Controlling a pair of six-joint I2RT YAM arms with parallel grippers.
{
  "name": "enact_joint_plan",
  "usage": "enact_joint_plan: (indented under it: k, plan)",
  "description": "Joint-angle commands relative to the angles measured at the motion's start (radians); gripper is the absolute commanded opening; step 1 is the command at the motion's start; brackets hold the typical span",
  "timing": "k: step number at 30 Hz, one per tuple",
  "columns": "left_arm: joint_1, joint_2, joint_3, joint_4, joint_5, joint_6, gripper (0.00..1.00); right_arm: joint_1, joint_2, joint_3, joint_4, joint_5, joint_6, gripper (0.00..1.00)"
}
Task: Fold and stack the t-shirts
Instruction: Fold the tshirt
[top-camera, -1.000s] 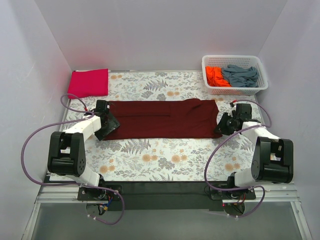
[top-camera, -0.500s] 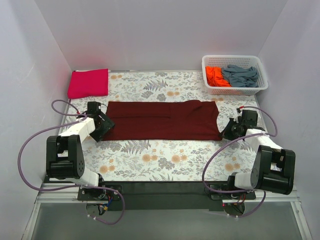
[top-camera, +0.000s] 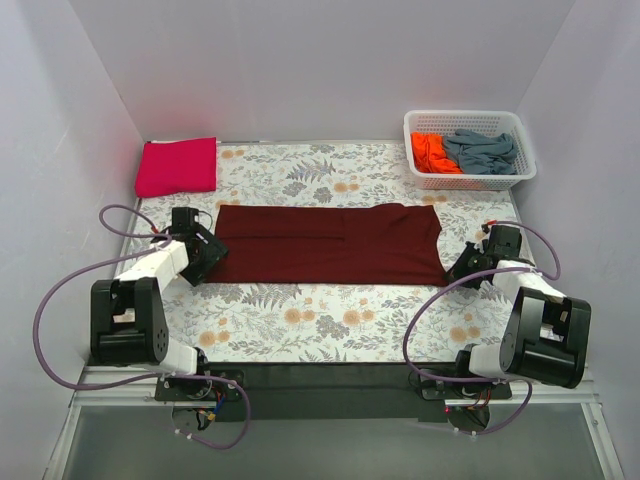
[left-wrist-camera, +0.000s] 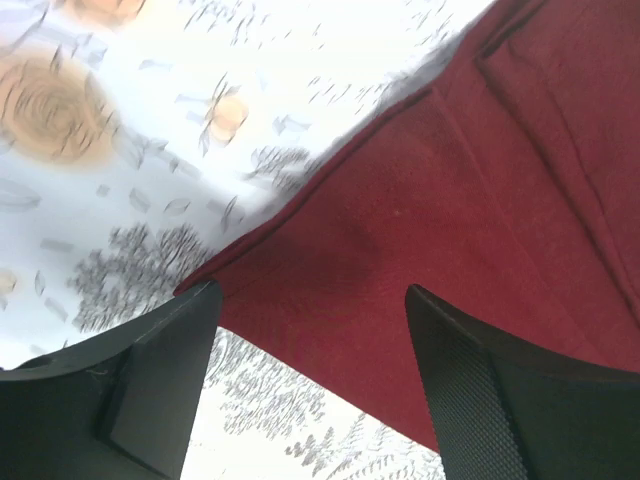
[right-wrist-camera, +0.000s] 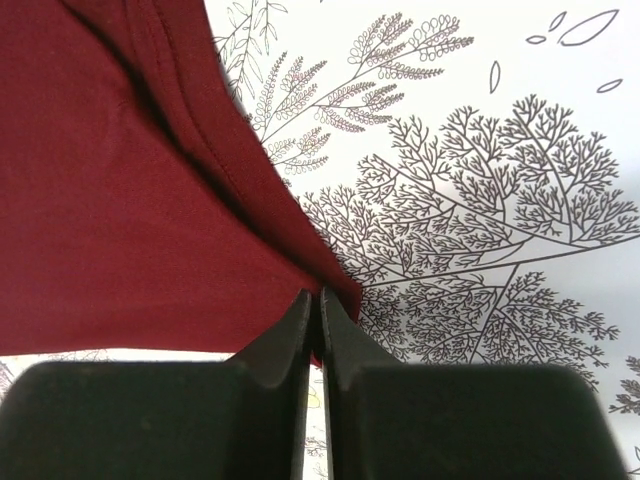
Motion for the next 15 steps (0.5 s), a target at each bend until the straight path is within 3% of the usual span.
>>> enact_joint_plan:
  k: [1,5,9,13,15]
  plan:
    - [0.012,-0.041,-0.075,-0.152,-0.013,-0.006,0.75,-0.013,-0.029,0.000,-0.040,0.038,-0.027,0.16]
    - [0.013,-0.146,-0.057,-0.167,-0.042,-0.004,0.82,0.000,-0.122,0.044,-0.047,0.065,-0.024,0.38]
    - [0.003,-0.242,-0.028,-0.178,-0.062,0.008,0.86,0.094,-0.167,0.098,-0.032,0.154,-0.021,0.43]
    - [-0.028,-0.282,0.021,-0.180,-0.067,0.011,0.86,0.299,-0.133,0.184,-0.012,0.184,-0.041,0.43]
    - [-0.115,-0.260,0.071,-0.167,-0.079,0.026,0.86,0.382,-0.081,0.220,-0.012,0.170,-0.034,0.43]
